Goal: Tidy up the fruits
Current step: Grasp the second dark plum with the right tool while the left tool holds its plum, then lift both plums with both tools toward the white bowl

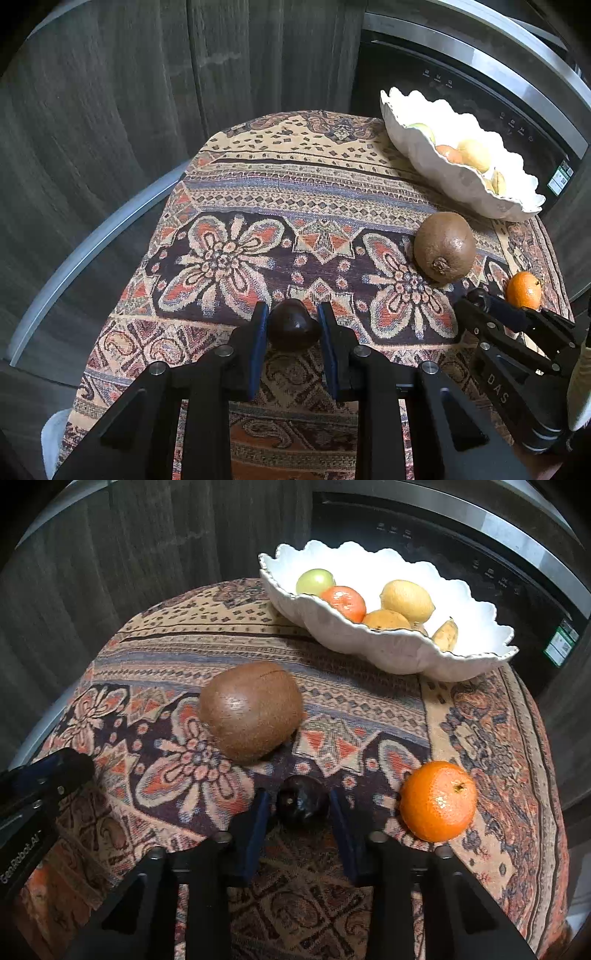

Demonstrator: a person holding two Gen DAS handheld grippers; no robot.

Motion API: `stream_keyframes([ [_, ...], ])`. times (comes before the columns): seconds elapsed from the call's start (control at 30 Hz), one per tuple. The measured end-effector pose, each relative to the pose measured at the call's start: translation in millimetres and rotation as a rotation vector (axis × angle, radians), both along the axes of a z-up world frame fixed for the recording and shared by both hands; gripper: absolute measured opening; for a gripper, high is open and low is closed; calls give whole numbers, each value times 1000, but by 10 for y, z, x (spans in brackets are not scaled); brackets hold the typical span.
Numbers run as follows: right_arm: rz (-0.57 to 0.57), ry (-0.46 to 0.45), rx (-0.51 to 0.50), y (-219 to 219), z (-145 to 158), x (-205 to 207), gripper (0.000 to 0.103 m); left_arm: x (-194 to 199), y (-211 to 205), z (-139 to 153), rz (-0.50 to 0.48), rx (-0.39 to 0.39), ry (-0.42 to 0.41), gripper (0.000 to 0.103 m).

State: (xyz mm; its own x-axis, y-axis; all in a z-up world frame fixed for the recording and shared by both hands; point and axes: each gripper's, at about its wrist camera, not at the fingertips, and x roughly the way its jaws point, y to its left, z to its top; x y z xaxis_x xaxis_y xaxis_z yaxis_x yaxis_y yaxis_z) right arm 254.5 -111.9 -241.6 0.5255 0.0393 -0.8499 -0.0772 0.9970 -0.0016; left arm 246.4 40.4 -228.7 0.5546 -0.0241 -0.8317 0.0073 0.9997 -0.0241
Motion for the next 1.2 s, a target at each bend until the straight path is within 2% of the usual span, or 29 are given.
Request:
stream_keyframes([
  [0.4, -14, -10, 10, -40, 99, -38, 29, -23, -46, 79, -8, 5, -16, 27],
  [0.97, -49, -110, 23, -429, 666, -149, 29, 14, -453, 426, -82, -13, -55, 27],
  [1.2, -97, -145, 30, -728, 849, -32, 29, 256, -770, 658, -134, -25, -88, 27],
])
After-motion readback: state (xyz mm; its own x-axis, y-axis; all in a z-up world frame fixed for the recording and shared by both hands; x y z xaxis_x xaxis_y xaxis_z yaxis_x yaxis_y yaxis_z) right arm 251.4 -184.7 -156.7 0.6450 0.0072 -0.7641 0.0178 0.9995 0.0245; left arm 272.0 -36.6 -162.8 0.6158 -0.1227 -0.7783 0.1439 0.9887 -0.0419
